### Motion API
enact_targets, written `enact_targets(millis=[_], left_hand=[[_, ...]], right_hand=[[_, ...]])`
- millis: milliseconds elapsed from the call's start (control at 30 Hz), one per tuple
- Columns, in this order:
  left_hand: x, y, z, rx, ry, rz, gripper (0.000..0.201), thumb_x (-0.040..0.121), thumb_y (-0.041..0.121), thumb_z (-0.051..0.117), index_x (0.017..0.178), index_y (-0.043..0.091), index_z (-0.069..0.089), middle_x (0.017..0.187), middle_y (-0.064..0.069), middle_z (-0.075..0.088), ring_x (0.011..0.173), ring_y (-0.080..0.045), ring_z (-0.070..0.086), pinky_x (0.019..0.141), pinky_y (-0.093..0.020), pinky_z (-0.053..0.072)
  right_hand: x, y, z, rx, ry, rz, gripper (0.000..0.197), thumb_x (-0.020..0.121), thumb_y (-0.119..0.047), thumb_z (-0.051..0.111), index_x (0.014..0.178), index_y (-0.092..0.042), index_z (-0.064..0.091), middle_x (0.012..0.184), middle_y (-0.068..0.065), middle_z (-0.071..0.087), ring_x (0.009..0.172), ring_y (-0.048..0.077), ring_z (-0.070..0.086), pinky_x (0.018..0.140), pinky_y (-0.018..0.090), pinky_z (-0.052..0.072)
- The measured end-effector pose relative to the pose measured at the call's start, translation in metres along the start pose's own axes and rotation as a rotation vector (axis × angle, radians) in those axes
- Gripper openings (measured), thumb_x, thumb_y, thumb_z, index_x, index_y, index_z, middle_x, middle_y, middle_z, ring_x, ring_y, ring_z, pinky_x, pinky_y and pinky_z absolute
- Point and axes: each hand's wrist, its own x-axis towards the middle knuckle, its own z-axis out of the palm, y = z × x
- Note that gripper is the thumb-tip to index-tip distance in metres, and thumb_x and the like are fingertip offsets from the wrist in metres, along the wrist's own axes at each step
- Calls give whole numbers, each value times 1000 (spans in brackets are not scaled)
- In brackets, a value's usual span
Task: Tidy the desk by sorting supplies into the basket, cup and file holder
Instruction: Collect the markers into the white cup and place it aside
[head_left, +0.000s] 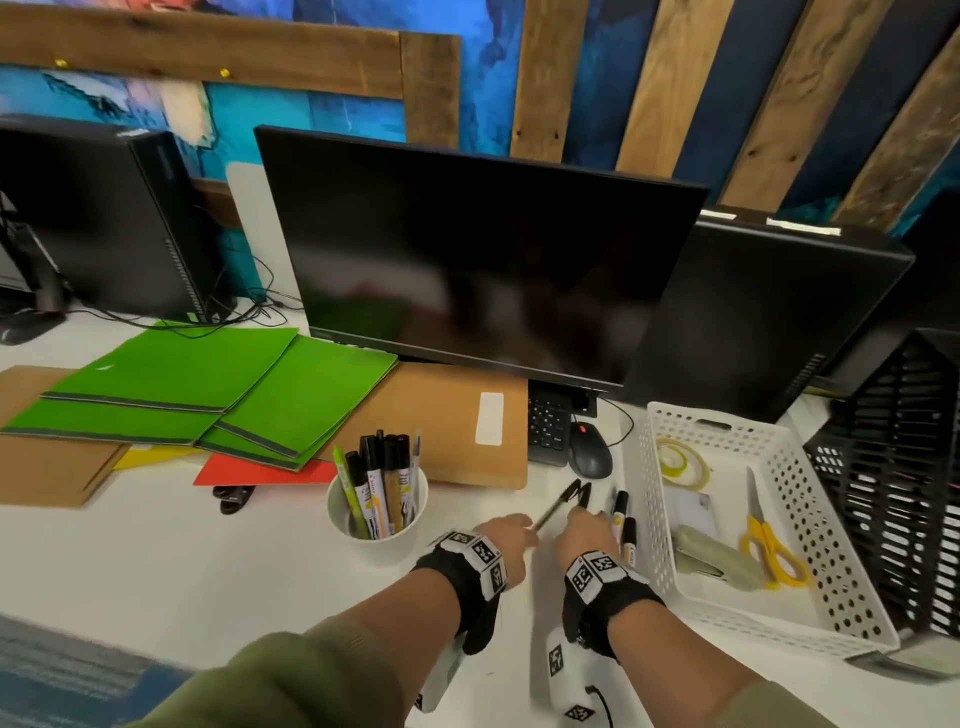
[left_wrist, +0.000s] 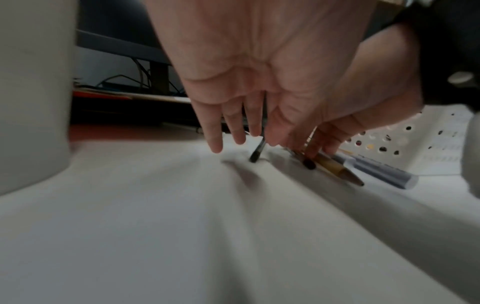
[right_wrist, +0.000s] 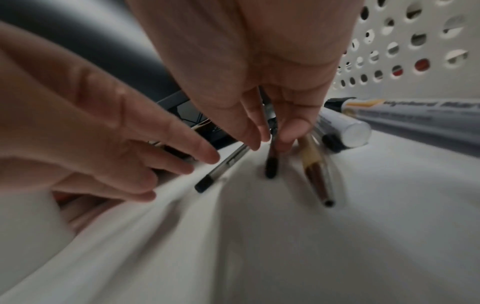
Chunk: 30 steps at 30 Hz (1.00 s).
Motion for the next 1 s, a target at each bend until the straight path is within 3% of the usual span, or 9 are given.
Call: enact_targets(millis=[167, 333, 500, 700, 800, 867, 933, 1000], left_hand=[[15, 6, 8, 72, -2, -26, 45, 87, 2, 45, 132, 7, 49, 142, -12, 38, 127, -32, 45, 107, -39, 40], [22, 12, -3, 142, 73, -187, 31, 90, 15, 50, 118, 3, 55, 122, -16, 55, 115, -32, 53, 94, -37, 47], [29, 12, 3, -2, 105, -247, 49, 84, 4, 58, 128, 4, 36, 124, -17, 53, 116, -34, 55, 93, -38, 47], [23, 4, 1, -260, 157, -318, 32, 91, 10, 44, 122, 1, 43, 129, -16, 51, 118, -30, 53, 94, -34, 45], [14, 4, -4, -432, 211, -290, 36, 92, 12, 45, 127, 4, 42, 125, -17, 56, 112, -30, 58, 88, -32, 48], [7, 6, -7, -495, 261, -235, 45, 92, 13, 46, 136, 10, 37, 120, -16, 61, 109, -29, 60, 84, -30, 48], [-5, 5, -10, -508, 331, -177, 44, 94, 13, 44, 137, 14, 39, 116, -15, 64, 106, -29, 60, 80, -27, 47], [-15, 2, -14, -504, 417, -152, 38, 93, 13, 45, 131, 15, 47, 113, -13, 65, 104, -29, 60, 81, -27, 47]], right_hand=[[4, 0, 3, -56, 8, -36, 32, 89, -3, 39, 118, -6, 52, 124, 15, 57, 119, 27, 53, 95, 31, 44], [5, 2, 2, 17, 43, -18, 31, 94, -4, 36, 123, -6, 48, 124, 12, 59, 119, 24, 55, 96, 29, 44], [3, 1, 2, 121, 31, 44, 33, 92, -6, 42, 125, -4, 41, 125, 14, 57, 119, 26, 54, 95, 30, 44], [1, 1, 2, 228, -17, -4, 28, 86, -16, 57, 111, -5, 50, 116, 13, 62, 110, 28, 58, 84, 28, 46], [-3, -5, -2, 355, 25, -77, 10, 83, -16, 59, 84, -10, 50, 91, 12, 62, 89, 26, 60, 74, 27, 45], [-5, -10, -3, 526, 52, -100, 12, 81, -13, 60, 75, -14, 49, 82, 12, 64, 83, 28, 64, 78, 35, 54], [-11, -19, -7, 684, 54, -132, 10, 80, -8, 60, 76, -16, 56, 82, 15, 68, 84, 31, 67, 79, 42, 57], [-18, -27, -11, 795, 46, -188, 9, 81, -4, 60, 83, -12, 62, 84, 16, 69, 86, 33, 67, 73, 40, 59]])
